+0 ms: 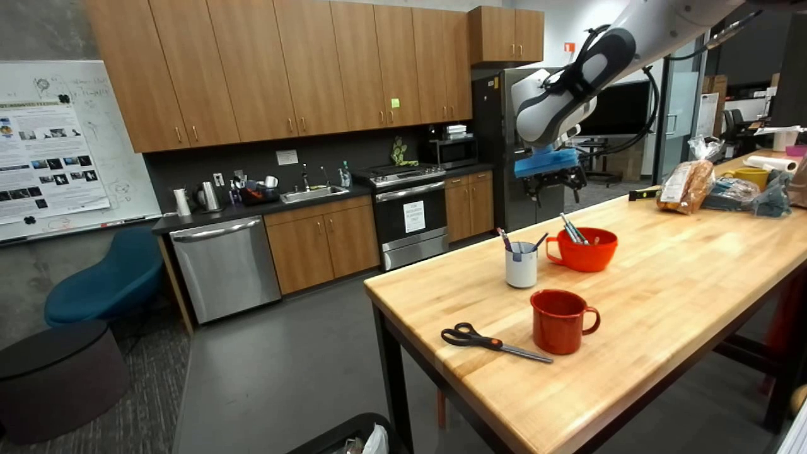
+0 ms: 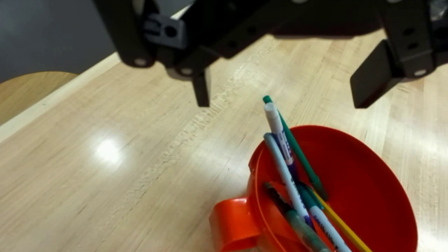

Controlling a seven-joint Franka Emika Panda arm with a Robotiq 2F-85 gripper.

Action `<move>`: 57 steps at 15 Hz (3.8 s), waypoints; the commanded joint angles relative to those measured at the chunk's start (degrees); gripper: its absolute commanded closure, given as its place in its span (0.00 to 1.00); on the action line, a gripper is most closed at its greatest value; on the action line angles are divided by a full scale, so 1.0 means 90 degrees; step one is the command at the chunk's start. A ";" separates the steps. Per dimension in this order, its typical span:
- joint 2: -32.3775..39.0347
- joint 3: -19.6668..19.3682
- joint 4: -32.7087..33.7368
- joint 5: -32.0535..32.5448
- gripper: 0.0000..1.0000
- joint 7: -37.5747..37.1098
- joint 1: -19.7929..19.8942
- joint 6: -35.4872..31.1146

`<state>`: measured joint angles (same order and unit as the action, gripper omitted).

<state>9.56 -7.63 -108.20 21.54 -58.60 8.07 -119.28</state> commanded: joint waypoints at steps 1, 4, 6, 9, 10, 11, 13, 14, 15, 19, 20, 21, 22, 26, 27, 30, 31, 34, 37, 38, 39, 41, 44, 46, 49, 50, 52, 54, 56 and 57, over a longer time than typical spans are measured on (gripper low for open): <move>0.0469 -0.0214 0.0511 0.0116 0.00 -0.0315 -0.0146 0.0414; 0.0755 -0.0335 0.0731 0.0101 0.00 -0.0431 -0.0180 0.0596; 0.0894 -0.0402 0.0850 0.0068 0.27 -0.0469 -0.0198 0.0699; 0.1024 -0.0465 0.0998 0.0013 0.36 -0.0433 -0.0220 0.0886; 0.1053 -0.0477 0.1037 0.0005 0.44 -0.0428 -0.0227 0.0933; 0.1072 -0.0481 0.1071 0.0001 0.52 -0.0424 -0.0233 0.0990; 0.1105 -0.0486 0.1134 0.0003 0.69 -0.0414 -0.0246 0.1096; 0.1113 -0.0487 0.1159 -0.0003 0.76 -0.0410 -0.0250 0.1135; 0.1115 -0.0484 0.1177 -0.0001 0.84 -0.0410 -0.0256 0.1170; 0.1075 -0.0471 0.1221 -0.0008 1.00 -0.0386 -0.0273 0.1257; 0.1035 -0.0466 0.1231 -0.0004 0.98 -0.0375 -0.0278 0.1295; 0.0986 -0.0459 0.1231 -0.0006 0.97 -0.0358 -0.0282 0.1304; 0.0917 -0.0456 0.1217 0.0011 0.98 -0.0353 -0.0293 0.1306; 0.0503 -0.0432 0.1071 0.0116 0.99 -0.0272 -0.0355 0.1284; 0.0393 -0.0423 0.1024 0.0147 0.98 -0.0254 -0.0376 0.1284; -0.0030 -0.0394 0.0812 0.0339 0.98 -0.0283 -0.0443 0.1171; -0.0187 -0.0366 0.0732 0.0386 0.98 -0.0274 -0.0452 0.1121; -0.0681 -0.0227 0.0488 0.0257 0.98 -0.0123 -0.0445 0.0951; -0.1206 -0.0033 0.0116 -0.0173 0.98 0.0258 -0.0426 0.0588; -0.1398 0.0033 -0.0031 -0.0298 0.98 0.0394 -0.0437 0.0454; -0.1580 0.0098 -0.0167 -0.0449 0.98 0.0549 -0.0445 0.0333; -0.1896 0.0224 -0.0420 -0.0800 0.98 0.0933 -0.0463 0.0159; -0.2305 0.0396 -0.0777 -0.1305 0.98 0.1513 -0.0488 0.0063; -0.2516 0.0493 -0.0991 -0.1596 0.98 0.1875 -0.0505 0.0109; -0.2789 0.0598 -0.1301 -0.1987 0.98 0.2423 -0.0514 0.0174; -0.2857 0.0618 -0.1393 -0.2097 0.98 0.2597 -0.0513 0.0166; -0.2954 0.0664 -0.1617 -0.2263 0.98 0.2894 -0.0503 -0.0033; -0.3003 0.0735 -0.1860 -0.2190 0.98 0.3127 -0.0473 -0.0373; -0.3016 0.0782 -0.2099 -0.2133 0.98 0.3419 -0.0467 -0.0784; -0.3001 0.0798 -0.2197 -0.2135 0.98 0.3556 -0.0467 -0.0969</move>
<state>-15.77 -1.12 -124.23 2.51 -30.48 3.60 -123.58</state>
